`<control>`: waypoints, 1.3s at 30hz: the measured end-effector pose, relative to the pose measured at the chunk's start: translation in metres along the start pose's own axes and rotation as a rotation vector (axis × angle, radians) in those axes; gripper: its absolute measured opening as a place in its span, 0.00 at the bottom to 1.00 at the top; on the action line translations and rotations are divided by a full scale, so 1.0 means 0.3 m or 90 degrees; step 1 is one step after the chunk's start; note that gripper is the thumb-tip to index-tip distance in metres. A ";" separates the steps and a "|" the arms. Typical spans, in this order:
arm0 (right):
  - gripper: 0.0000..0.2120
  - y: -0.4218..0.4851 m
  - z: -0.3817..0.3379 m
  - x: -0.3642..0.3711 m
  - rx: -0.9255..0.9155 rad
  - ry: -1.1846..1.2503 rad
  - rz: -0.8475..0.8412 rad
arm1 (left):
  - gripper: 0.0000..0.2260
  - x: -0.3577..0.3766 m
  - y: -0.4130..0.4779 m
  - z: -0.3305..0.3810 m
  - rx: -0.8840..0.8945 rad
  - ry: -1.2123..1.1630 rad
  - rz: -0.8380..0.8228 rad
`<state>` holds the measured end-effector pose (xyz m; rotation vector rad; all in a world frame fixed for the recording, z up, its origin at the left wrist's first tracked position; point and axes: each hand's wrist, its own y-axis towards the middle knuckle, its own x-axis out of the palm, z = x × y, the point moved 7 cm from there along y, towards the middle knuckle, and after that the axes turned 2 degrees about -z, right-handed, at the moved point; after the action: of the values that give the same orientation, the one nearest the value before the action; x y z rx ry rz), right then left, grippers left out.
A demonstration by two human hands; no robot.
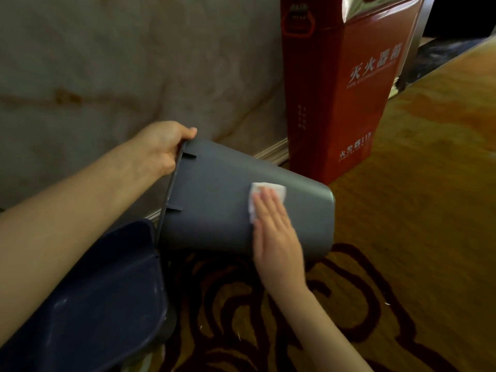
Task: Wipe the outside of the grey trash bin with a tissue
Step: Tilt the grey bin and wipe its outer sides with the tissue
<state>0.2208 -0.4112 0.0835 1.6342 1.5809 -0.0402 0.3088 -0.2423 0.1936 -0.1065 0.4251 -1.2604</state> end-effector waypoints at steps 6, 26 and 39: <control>0.21 -0.089 0.289 -0.135 0.209 -0.033 0.162 | 0.10 0.035 0.018 0.017 0.009 0.007 -0.035; 0.11 0.044 0.412 -0.211 0.385 -0.038 0.220 | 0.23 -0.006 -0.177 -0.133 0.098 0.161 -0.435; 0.08 0.076 -0.005 -0.112 0.049 0.036 0.200 | 0.09 0.030 -0.120 -0.071 0.131 0.044 -0.199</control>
<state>0.2324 -0.4340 0.1151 1.9424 1.3602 0.1124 0.2709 -0.2587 0.1830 0.0482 0.3436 -1.6129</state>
